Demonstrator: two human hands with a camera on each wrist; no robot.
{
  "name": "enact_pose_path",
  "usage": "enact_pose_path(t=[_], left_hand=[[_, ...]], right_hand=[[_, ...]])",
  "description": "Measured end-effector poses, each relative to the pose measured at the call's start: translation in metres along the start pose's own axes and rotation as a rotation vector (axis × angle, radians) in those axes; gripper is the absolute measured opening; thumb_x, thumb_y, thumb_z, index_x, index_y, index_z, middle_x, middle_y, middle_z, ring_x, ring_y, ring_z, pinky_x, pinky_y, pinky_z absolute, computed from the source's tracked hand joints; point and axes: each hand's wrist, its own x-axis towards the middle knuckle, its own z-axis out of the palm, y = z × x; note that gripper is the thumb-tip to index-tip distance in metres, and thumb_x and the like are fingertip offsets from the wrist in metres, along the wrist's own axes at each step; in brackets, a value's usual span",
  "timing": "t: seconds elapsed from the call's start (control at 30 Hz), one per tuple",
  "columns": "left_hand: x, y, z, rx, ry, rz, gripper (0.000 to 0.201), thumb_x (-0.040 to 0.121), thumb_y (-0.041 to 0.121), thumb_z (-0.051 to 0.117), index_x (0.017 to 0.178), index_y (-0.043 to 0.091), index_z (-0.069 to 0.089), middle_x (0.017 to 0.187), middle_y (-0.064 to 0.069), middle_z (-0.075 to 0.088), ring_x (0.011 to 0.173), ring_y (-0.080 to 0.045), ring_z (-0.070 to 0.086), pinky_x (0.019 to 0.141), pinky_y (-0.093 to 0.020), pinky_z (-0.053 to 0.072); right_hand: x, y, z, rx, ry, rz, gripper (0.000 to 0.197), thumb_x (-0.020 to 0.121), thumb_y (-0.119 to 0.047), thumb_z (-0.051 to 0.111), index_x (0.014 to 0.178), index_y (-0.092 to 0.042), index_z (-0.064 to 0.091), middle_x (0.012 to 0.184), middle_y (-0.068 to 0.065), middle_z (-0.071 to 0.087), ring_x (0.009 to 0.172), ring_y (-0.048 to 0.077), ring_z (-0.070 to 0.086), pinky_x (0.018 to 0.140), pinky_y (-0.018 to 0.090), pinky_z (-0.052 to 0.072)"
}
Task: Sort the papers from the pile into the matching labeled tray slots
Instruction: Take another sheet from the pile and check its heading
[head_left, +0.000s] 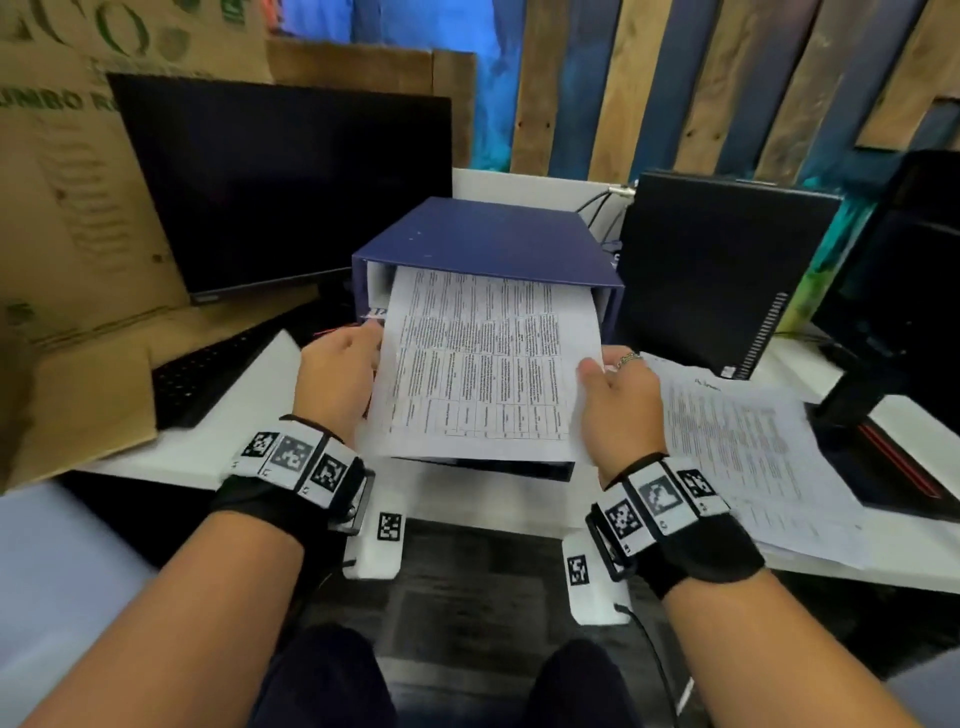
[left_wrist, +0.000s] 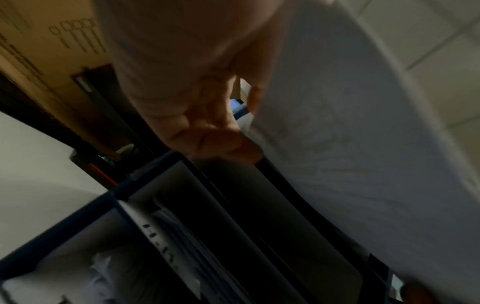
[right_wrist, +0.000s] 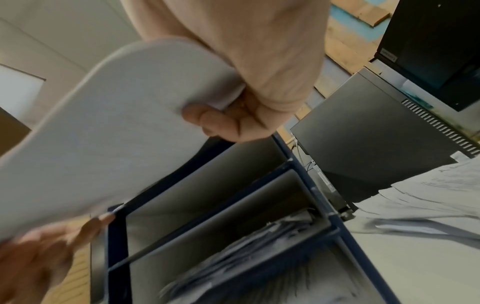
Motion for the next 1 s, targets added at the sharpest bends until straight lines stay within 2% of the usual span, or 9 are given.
enact_pose_path(t=[0.1, 0.2, 0.27, 0.33, 0.43, 0.53, 0.67, 0.83, 1.0], left_hand=[[-0.014, -0.002, -0.008, -0.085, -0.173, -0.108, 0.027, 0.093, 0.03, 0.057, 0.1, 0.007, 0.067, 0.089, -0.013, 0.073, 0.065, -0.025, 0.069, 0.054, -0.029, 0.051], [-0.019, 0.0, -0.004, -0.121, -0.242, -0.103, 0.014, 0.098, 0.014, 0.053, 0.098, 0.007, 0.065, 0.077, -0.007, 0.07, 0.039, -0.012, 0.042, 0.036, -0.018, 0.03], [-0.007, 0.002, -0.001, -0.143, -0.16, -0.05, 0.019, 0.097, 0.013, 0.052, 0.095, -0.001, 0.064, 0.073, -0.01, 0.065, 0.04, -0.012, 0.035, 0.039, -0.02, 0.027], [0.008, 0.006, 0.006, -0.065, -0.009, 0.069, 0.025, 0.09, 0.017, 0.053, 0.087, -0.006, 0.062, 0.066, -0.011, 0.054, 0.043, -0.017, 0.038, 0.045, -0.026, 0.032], [0.026, 0.018, 0.016, 0.094, 0.212, 0.218, 0.029, 0.084, 0.024, 0.055, 0.071, 0.0, 0.06, 0.06, -0.008, 0.05, 0.051, -0.018, 0.047, 0.05, -0.033, 0.046], [0.029, 0.033, 0.024, 0.213, 0.328, 0.29, 0.038, 0.092, 0.029, 0.057, 0.07, -0.002, 0.062, 0.06, -0.016, 0.059, 0.056, -0.029, 0.058, 0.058, -0.036, 0.052], [0.005, 0.038, 0.021, 0.425, 0.482, 0.431, 0.024, 0.096, 0.043, 0.053, 0.092, 0.022, 0.063, 0.088, 0.005, 0.061, 0.082, -0.014, 0.053, 0.069, -0.028, 0.037], [-0.013, 0.027, 0.036, 0.67, 0.108, 0.864, 0.022, 0.097, 0.03, 0.052, 0.101, 0.024, 0.073, 0.102, 0.008, 0.07, 0.103, -0.021, 0.059, 0.088, -0.036, 0.048], [-0.008, 0.016, 0.062, 1.009, -0.125, 0.832, 0.04, 0.104, 0.029, 0.033, 0.142, 0.02, 0.043, 0.147, 0.003, 0.048, 0.139, -0.026, 0.038, 0.109, -0.049, 0.035]], right_hand=[[0.016, -0.013, 0.005, 0.057, 0.085, 0.039, 0.014, 0.099, -0.017, 0.053, 0.089, -0.017, 0.063, 0.073, -0.009, 0.059, 0.07, 0.011, 0.057, 0.073, 0.035, 0.051], [0.024, -0.024, 0.004, 0.117, 0.092, 0.1, 0.039, 0.093, -0.013, 0.056, 0.055, -0.019, 0.05, 0.05, -0.003, 0.04, 0.051, 0.021, 0.038, 0.058, 0.034, 0.038], [0.023, -0.027, 0.003, 0.14, 0.053, 0.126, 0.025, 0.092, -0.015, 0.061, 0.076, 0.003, 0.068, 0.077, 0.03, 0.058, 0.072, 0.046, 0.053, 0.066, 0.042, 0.048], [0.017, -0.027, 0.0, 0.177, -0.015, 0.181, 0.024, 0.092, -0.013, 0.064, 0.103, 0.008, 0.066, 0.101, 0.033, 0.062, 0.082, 0.047, 0.063, 0.063, 0.034, 0.052], [0.015, -0.029, 0.004, 0.284, -0.018, 0.203, 0.026, 0.092, -0.001, 0.061, 0.116, -0.011, 0.063, 0.095, 0.01, 0.067, 0.052, 0.019, 0.062, 0.047, 0.023, 0.047], [0.023, -0.038, 0.017, 0.279, 0.1, 0.132, 0.017, 0.091, 0.0, 0.061, 0.102, -0.011, 0.069, 0.081, 0.002, 0.07, 0.052, 0.014, 0.065, 0.054, 0.026, 0.052], [0.04, -0.039, 0.03, 0.242, 0.18, 0.099, 0.013, 0.094, -0.005, 0.06, 0.091, -0.01, 0.072, 0.06, -0.003, 0.071, 0.055, 0.01, 0.07, 0.057, 0.026, 0.054], [0.052, -0.034, 0.04, 0.25, 0.153, 0.117, 0.016, 0.094, -0.002, 0.057, 0.099, -0.011, 0.07, 0.074, 0.002, 0.075, 0.057, 0.009, 0.07, 0.062, 0.022, 0.057], [0.05, -0.031, 0.035, 0.114, 0.115, -0.011, 0.012, 0.084, -0.013, 0.062, 0.089, -0.01, 0.072, 0.086, 0.005, 0.074, 0.077, 0.023, 0.072, 0.08, 0.042, 0.061]])
